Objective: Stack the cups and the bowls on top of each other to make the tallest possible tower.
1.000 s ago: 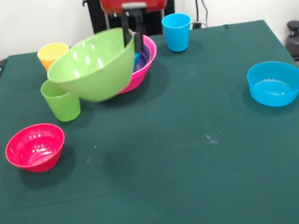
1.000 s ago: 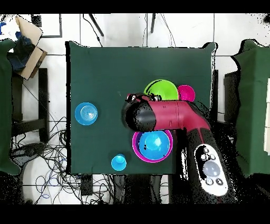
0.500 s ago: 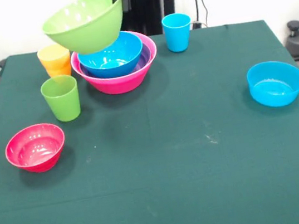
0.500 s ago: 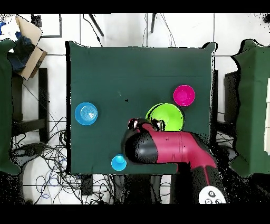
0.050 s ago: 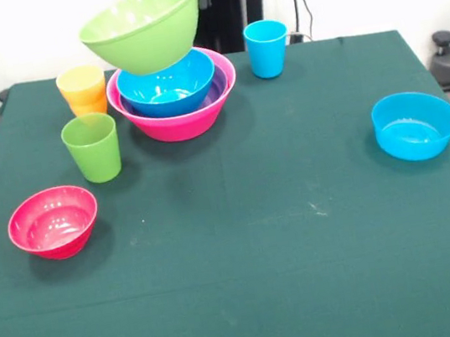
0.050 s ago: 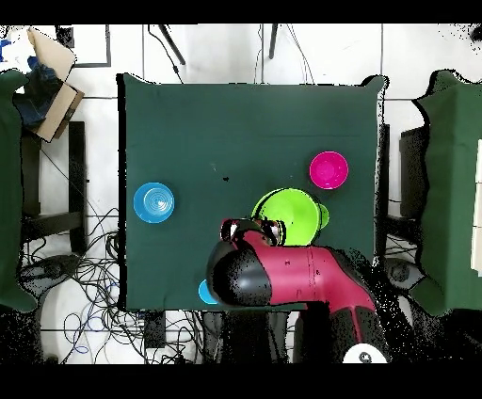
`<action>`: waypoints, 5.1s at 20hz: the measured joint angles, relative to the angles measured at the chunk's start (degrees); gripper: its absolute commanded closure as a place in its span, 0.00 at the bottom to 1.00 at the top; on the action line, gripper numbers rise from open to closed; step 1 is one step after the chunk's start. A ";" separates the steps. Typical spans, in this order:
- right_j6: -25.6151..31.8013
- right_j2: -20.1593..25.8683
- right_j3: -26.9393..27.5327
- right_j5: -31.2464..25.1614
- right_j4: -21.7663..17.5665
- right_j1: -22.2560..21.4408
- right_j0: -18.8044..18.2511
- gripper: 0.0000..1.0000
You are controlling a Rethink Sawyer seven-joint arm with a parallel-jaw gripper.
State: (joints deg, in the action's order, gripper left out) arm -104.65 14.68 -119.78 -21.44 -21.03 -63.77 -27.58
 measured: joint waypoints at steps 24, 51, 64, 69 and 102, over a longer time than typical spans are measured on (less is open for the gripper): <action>0.00 -0.58 -1.34 7.66 -1.39 1.23 -0.19 1.00; 0.00 -4.47 -1.34 15.55 -5.50 10.63 1.20 1.00; 0.00 -4.47 -3.12 15.86 -6.56 8.84 -0.75 1.00; 0.00 -4.58 -3.92 16.55 -7.70 8.31 -0.57 1.00; 0.00 -13.37 -5.81 29.14 -11.25 12.68 4.11 1.00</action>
State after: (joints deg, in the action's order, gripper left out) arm -104.65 1.31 -125.59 7.70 -32.28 -51.10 -23.46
